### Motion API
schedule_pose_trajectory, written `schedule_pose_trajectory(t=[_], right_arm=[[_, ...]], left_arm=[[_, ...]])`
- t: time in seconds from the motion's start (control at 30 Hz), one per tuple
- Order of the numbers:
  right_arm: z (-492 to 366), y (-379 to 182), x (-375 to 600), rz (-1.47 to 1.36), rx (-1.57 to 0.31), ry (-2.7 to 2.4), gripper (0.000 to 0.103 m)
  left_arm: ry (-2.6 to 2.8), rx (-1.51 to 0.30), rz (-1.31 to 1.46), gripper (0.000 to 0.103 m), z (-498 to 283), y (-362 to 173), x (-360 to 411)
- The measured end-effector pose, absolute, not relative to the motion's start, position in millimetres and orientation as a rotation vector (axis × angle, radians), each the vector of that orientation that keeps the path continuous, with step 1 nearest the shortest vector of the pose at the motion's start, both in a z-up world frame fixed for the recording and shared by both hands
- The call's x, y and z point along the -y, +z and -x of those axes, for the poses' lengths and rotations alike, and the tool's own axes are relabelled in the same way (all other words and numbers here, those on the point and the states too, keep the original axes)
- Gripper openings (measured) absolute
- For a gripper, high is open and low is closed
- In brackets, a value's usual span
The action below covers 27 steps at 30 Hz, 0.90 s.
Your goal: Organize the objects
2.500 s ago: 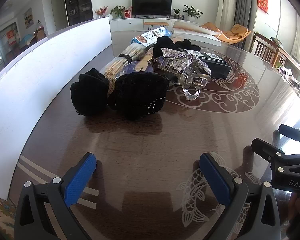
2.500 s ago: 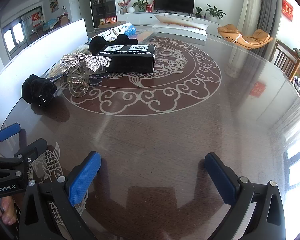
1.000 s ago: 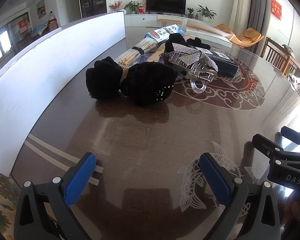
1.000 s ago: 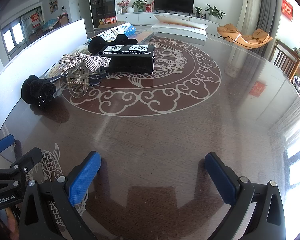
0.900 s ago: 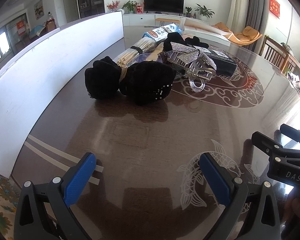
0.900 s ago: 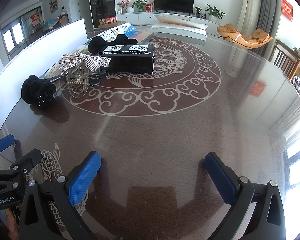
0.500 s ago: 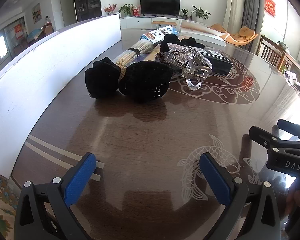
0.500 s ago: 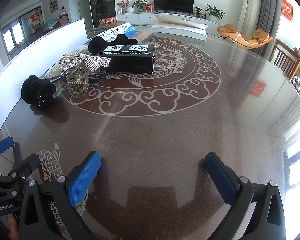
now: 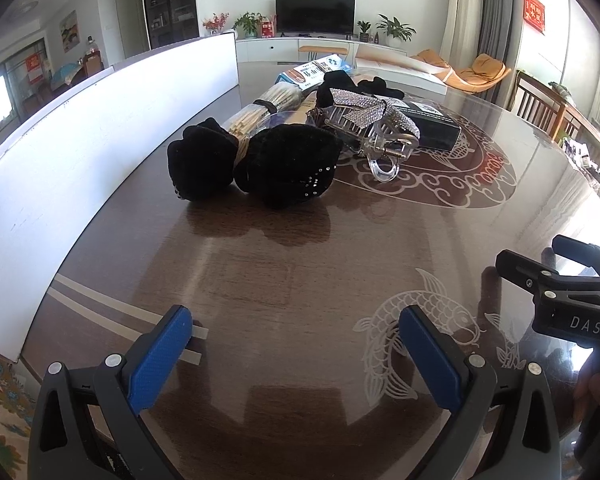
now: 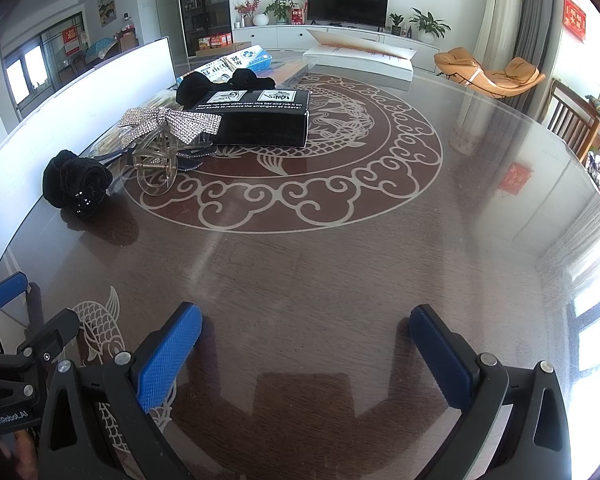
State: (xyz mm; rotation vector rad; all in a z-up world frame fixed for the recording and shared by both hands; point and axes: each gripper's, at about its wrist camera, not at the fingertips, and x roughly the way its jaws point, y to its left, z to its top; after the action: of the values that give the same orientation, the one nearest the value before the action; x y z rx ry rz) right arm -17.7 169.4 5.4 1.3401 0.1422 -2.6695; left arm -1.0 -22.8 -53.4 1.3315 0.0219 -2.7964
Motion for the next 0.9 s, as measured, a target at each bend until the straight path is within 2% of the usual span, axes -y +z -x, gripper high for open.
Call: schedule_pose_trajectory(t=[0.9], right_arm=[[17.6,5.6,-169.5,-1.339,-0.142,-2.670,0.103]], left_arm=[[-2.831,0.009,-1.383,0.103,-9.9,-53.8,35.3]])
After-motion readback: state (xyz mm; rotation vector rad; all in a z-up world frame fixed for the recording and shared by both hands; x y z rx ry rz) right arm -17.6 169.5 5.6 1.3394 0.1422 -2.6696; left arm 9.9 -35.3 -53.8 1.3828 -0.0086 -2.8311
